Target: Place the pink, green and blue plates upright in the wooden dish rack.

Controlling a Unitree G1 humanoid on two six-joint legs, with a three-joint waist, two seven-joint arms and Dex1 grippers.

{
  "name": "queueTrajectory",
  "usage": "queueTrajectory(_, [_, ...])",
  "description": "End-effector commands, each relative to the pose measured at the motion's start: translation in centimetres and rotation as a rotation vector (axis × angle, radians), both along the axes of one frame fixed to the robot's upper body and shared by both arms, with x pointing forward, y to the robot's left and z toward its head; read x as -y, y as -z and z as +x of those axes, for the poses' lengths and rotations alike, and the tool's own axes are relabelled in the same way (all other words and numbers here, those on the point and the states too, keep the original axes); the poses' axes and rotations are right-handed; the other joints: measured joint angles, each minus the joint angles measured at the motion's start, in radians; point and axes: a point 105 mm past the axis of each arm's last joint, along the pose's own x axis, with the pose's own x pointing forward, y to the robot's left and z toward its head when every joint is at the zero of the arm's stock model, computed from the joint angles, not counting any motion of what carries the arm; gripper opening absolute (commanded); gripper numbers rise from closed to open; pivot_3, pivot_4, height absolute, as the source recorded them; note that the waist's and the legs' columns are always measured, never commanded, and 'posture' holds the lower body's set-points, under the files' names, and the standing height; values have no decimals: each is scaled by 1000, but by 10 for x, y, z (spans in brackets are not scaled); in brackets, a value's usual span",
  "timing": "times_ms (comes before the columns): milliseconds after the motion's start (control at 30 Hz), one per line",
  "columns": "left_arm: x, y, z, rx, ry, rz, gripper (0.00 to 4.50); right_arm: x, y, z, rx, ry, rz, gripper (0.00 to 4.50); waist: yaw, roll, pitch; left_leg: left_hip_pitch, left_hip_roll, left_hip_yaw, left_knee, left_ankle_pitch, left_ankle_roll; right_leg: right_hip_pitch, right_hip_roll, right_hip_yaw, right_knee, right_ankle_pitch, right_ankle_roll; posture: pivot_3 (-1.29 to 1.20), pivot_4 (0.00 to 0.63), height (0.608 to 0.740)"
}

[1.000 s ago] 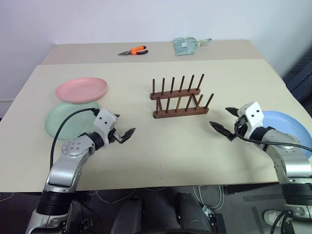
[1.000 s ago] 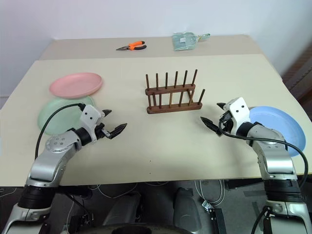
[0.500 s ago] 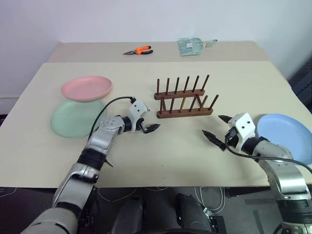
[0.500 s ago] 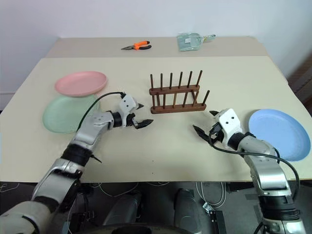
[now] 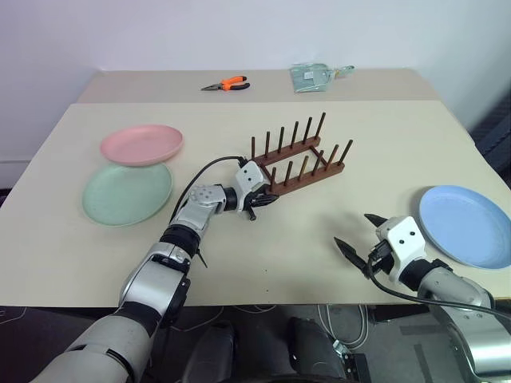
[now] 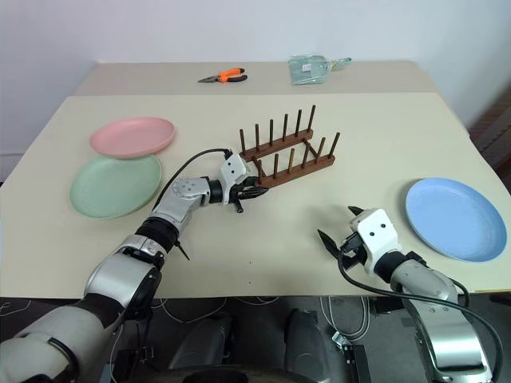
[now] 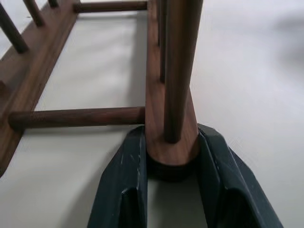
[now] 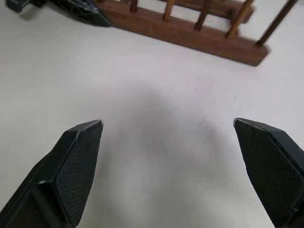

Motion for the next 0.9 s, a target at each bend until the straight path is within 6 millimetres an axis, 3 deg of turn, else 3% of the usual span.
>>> queueTrajectory(33, [0,-11,-23,28,169,-33,773,1,-15,-12,-21,-72,14,4500,1,0,0,0,0,0,0,0,0,0,0,0,0,0,0,0,150,740])
queueTrajectory(233, [-22,-4,-59,-29,355,58,773,21,-16,-17,-57,-39,-16,4500,1,0,0,-2,0,0,2,-1,1,-1,0,0,0,2,-4,0,150,740])
queueTrajectory(300, [-30,-4,-62,-55,355,73,1846,28,-12,-22,-88,-36,-25,4500,4,0,0,-2,0,0,3,-1,2,-1,0,0,0,2,-4,0,150,740])
queueTrajectory(333, [-32,-4,-62,-64,350,71,2177,29,-11,-24,-96,-37,-27,4500,4,0,0,-3,0,0,3,-1,2,0,0,0,0,1,-4,0,150,740])
queueTrajectory(467, [-43,-4,-49,-29,235,104,4223,30,-6,-26,-118,-51,-46,4500,3,0,0,-3,0,-1,5,-2,2,0,0,0,0,-1,-1,0,150,740])
queueTrajectory(500, [-47,-2,-49,-39,219,116,4223,28,-6,-27,-123,-60,-43,4500,3,0,0,-3,0,-1,5,-2,2,0,0,0,0,-1,-1,0,150,740])
queueTrajectory(567, [-60,4,-51,-70,185,157,4288,23,-2,-30,-149,-94,-39,3969,0,0,0,-3,0,-1,5,-2,2,-1,0,0,0,-1,0,0,150,740])
queueTrajectory(700, [-80,7,-88,-229,187,138,2823,5,8,-31,-177,-160,-43,2187,-20,2,-1,-2,2,0,4,-3,4,-1,1,0,1,-1,0,0,150,740])
queueTrajectory(833, [-64,7,-113,-234,177,83,831,-5,18,-23,-173,-176,-58,105,-19,5,-3,-2,2,-1,4,-3,4,-1,-1,0,1,-3,-3,0,150,740])
queueTrajectory(900, [-52,6,-116,-225,146,50,786,-4,22,-14,-162,-154,-86,38,-4,5,-3,-3,2,-1,5,-3,4,0,-2,0,0,-3,-3,0,150,740])
